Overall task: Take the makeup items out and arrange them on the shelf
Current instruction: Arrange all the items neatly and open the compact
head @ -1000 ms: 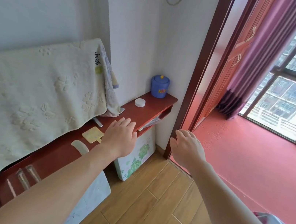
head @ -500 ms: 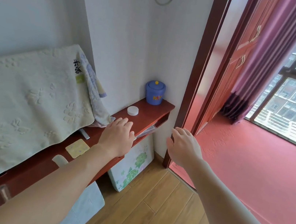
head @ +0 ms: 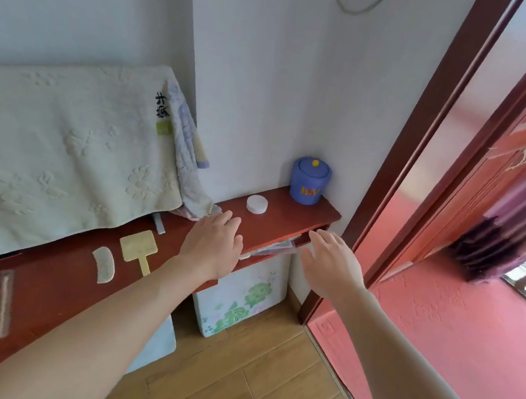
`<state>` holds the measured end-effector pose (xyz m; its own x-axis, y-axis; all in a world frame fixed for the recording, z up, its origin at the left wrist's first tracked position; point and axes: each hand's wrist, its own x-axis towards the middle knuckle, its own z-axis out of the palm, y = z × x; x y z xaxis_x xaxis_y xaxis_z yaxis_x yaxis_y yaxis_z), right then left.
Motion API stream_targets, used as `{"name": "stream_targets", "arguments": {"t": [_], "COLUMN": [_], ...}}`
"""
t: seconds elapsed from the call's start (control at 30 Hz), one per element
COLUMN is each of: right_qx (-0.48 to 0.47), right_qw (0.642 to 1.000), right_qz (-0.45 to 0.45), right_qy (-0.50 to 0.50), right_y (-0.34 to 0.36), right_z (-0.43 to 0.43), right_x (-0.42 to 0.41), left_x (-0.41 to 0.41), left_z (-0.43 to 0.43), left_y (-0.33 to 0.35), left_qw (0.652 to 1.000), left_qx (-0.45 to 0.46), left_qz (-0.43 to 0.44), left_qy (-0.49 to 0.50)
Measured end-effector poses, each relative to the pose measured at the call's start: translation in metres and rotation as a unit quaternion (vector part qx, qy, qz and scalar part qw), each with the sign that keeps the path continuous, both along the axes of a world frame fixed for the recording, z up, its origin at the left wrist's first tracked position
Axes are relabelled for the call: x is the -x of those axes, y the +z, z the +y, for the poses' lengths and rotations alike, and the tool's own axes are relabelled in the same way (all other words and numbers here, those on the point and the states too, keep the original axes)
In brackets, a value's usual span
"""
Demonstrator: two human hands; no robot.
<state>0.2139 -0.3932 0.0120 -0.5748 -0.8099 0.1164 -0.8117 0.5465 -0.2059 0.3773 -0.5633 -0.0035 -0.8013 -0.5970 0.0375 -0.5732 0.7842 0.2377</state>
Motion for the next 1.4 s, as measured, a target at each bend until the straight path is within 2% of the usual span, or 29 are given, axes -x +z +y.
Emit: {"name": "stream_targets", "arguments": {"t": [0.43, 0.67, 1.13, 1.4], "right_qx": [-0.002, -0.007, -0.065, -0.078], "right_qw": [0.999, 0.999, 0.982, 0.967], "right_qz": [-0.033, -0.037, -0.050, -0.039], "right_qy": [-0.010, 0.020, 0.168, 0.238], "right_y": [-0.012, -0.018, -0.028, -0.030], "right_z": [-0.090, -0.127, -0.190, -0.233], "right_x": [0.070, 0.111, 0.251, 0.272], "left_x": [0.065, 0.096, 0.200, 0.209], "left_z": [-0.083, -0.116, -0.117, -0.128], "left_y": [-0.007, -0.011, -0.027, -0.030], "left_qw": [1.000, 0.999, 0.984, 0.972], "left_qx": [0.024, 0.029, 0.008, 0.008], "left_qz": [-0.018, -0.024, -0.025, -0.018], "left_qy": [0.003, 0.032, 0.175, 0.234]}}
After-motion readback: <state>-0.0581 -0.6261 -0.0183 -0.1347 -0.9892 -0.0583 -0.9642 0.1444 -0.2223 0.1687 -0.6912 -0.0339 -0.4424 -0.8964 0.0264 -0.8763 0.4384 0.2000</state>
